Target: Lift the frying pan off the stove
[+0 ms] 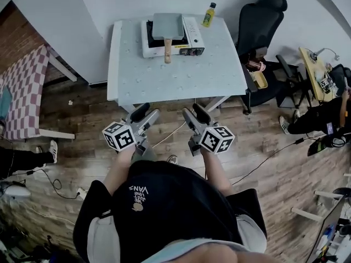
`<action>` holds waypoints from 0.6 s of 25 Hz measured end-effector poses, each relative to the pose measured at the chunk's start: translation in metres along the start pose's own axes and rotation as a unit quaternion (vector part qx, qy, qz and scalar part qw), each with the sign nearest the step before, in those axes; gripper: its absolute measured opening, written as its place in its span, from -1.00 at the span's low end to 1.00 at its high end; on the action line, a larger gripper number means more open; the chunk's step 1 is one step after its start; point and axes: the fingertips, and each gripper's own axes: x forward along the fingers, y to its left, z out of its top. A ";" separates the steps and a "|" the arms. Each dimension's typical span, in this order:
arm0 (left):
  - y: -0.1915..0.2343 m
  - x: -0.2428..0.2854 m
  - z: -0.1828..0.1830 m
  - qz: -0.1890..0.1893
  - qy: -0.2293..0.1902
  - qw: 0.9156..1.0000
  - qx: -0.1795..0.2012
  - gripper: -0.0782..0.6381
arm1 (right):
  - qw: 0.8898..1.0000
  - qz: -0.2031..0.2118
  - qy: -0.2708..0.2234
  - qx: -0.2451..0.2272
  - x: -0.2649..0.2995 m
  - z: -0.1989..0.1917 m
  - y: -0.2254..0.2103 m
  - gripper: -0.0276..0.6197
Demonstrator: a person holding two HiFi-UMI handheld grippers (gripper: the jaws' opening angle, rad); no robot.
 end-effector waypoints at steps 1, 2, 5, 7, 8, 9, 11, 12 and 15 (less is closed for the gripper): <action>0.002 0.001 0.003 0.003 -0.004 1.000 -0.003 -0.07 | 1.000 0.005 0.002 -0.001 0.003 0.001 0.000 -0.22; 0.004 0.002 0.007 0.004 -0.009 1.000 -0.007 -0.07 | 1.000 0.009 0.003 -0.001 0.005 0.002 0.001 -0.22; 0.015 0.011 0.024 -0.003 -0.034 0.999 -0.033 -0.01 | 1.000 0.015 0.004 -0.002 0.014 0.007 0.000 -0.22; 0.025 0.021 0.033 -0.007 -0.039 0.998 -0.045 0.01 | 1.000 0.014 0.006 -0.003 0.022 0.009 -0.005 -0.22; 0.031 0.028 0.037 -0.009 -0.037 0.998 -0.048 0.02 | 1.000 0.013 0.007 -0.002 0.027 0.010 -0.008 -0.22; 0.038 0.035 0.043 -0.010 -0.034 0.998 -0.051 0.02 | 1.000 0.012 0.007 -0.001 0.033 0.012 -0.010 -0.22; 0.051 0.050 0.056 -0.017 -0.030 0.997 -0.063 0.03 | 1.000 0.008 0.009 -0.002 0.048 0.017 -0.015 -0.22; 0.058 0.059 0.063 -0.022 -0.029 0.997 -0.069 0.04 | 1.000 0.005 0.010 -0.004 0.056 0.020 -0.018 -0.22; 0.078 0.087 0.086 -0.046 -0.015 0.995 -0.088 0.05 | 1.000 0.000 0.018 -0.018 0.085 0.029 -0.021 -0.22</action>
